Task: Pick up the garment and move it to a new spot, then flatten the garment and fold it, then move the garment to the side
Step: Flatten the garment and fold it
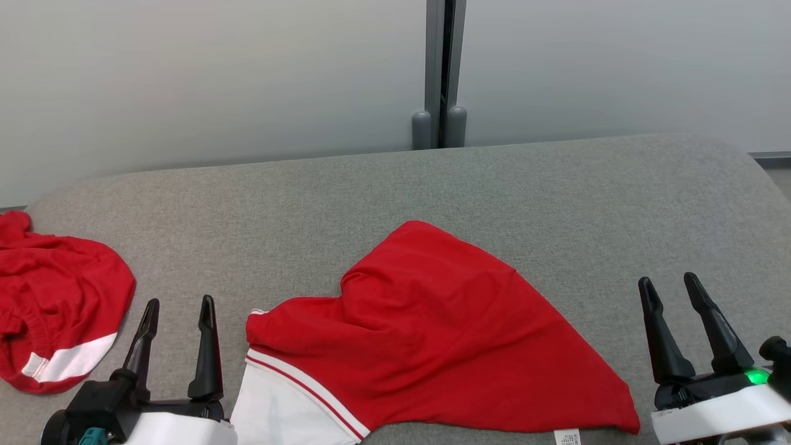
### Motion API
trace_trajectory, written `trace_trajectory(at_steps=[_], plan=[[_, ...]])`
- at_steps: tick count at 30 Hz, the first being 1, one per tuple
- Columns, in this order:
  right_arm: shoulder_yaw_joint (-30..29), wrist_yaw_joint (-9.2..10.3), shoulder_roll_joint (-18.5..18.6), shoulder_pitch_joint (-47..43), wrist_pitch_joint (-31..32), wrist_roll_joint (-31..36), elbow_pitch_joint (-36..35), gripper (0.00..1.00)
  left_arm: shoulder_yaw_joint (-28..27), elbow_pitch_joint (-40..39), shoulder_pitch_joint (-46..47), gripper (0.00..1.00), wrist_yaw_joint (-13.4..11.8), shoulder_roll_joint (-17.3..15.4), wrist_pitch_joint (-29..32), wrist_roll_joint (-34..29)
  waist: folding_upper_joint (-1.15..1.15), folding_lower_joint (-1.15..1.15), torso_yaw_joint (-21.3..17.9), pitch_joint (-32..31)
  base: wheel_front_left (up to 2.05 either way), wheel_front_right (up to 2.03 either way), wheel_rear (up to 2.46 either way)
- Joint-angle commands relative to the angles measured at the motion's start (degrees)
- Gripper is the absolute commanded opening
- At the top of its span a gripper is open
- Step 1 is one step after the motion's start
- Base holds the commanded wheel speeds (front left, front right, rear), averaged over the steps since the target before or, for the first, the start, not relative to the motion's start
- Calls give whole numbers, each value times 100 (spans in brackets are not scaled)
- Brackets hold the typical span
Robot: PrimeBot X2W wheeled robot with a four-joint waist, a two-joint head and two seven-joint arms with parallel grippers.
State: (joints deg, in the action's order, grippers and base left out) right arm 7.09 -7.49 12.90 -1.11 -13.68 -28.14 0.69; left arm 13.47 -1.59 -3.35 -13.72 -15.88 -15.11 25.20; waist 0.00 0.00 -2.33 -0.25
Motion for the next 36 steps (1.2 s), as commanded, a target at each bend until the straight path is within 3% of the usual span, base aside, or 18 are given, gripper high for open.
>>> trace_trajectory(at_steps=[1, 9, 17, 23, 24, 27, 32, 36], plan=[[-11, -1, 48, 47, 0, 8, -19, 100, -53, 20, -22, 100, 19, 7, -5, -26, 0, 0, -6, 0, 0, 0, 0], [-53, -1, 32, 52, 1, 31, 9, 100, -133, 65, -35, 100, 60, 31, -6, -48, 0, 0, -25, -11, 0, 0, 0], [-807, -1, -22, -91, 286, 40, -37, 100, -281, -38, -121, 100, -86, 5, 295, 174, 0, 0, -21, -29, 0, 0, 0], [-972, -1, 203, -553, 1986, -540, -112, 100, -223, -333, -291, 100, -249, -221, 1265, 320, 0, 0, -22, -28, 0, 0, 0], [-1020, -1, 210, -707, 2514, -682, -67, 100, -154, -405, -378, 100, -297, -289, 1654, 386, 0, 0, -27, -15, 0, 0, 0], [-1017, -1, 48, -914, 3172, -890, 11, 100, -23, -421, -517, 100, -298, -344, 2228, 545, 0, 0, -24, 12, 0, 0, 0], [-932, -1, -181, -1031, 3837, -951, 363, 100, 199, -274, -621, 100, -307, -457, 3000, 687, 0, 0, -4, 118, 0, 0, 0], [-919, -1, -309, -905, 3865, -876, 612, 100, 282, -197, -571, 100, -303, -519, 3308, 749, 0, 0, 25, 212, 0, 0, 0]])
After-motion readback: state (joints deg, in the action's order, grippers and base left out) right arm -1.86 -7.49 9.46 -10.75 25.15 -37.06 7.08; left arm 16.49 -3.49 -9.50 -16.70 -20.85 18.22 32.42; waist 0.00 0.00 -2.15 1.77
